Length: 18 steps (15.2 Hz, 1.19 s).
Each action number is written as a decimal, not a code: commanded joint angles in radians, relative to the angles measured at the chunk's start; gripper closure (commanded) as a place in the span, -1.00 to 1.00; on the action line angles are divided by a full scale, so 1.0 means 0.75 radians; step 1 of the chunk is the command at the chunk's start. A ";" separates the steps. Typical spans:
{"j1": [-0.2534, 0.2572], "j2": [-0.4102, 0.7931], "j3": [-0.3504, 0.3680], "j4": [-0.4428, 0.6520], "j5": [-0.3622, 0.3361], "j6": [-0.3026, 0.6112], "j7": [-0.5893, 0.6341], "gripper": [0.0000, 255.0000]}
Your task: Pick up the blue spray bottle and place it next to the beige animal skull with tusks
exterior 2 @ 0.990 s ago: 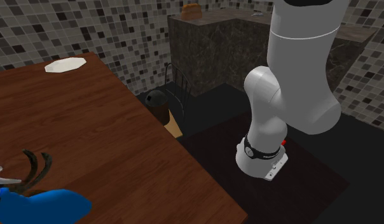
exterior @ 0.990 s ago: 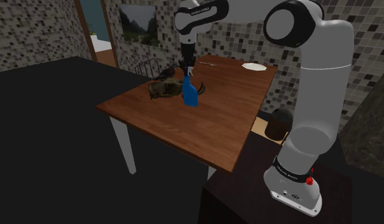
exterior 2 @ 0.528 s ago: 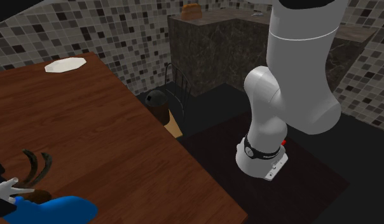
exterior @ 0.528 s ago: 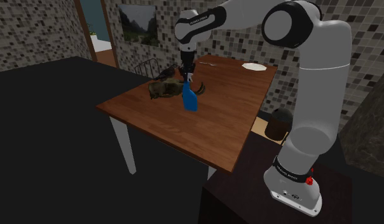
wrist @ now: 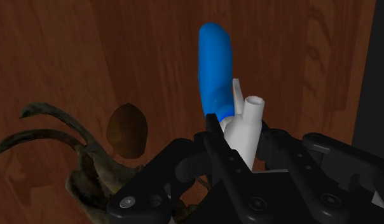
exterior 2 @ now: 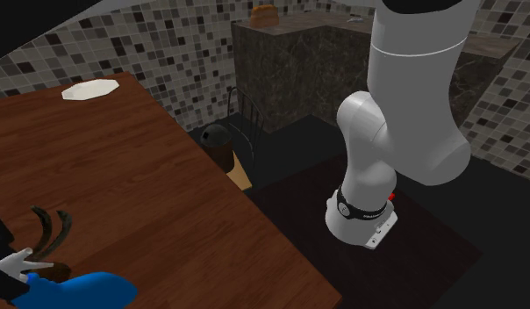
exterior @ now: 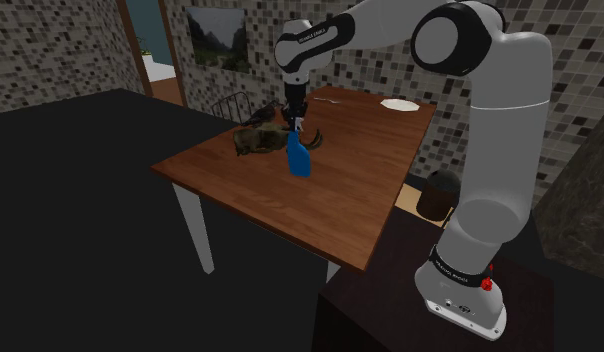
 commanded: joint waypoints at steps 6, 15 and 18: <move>0.000 0.000 0.000 0.000 0.000 0.000 0.000 -1.00; -0.002 -0.024 -0.002 0.138 -0.005 -0.160 0.004 -1.00; -0.002 -0.024 -0.002 0.138 -0.005 -0.160 0.004 -1.00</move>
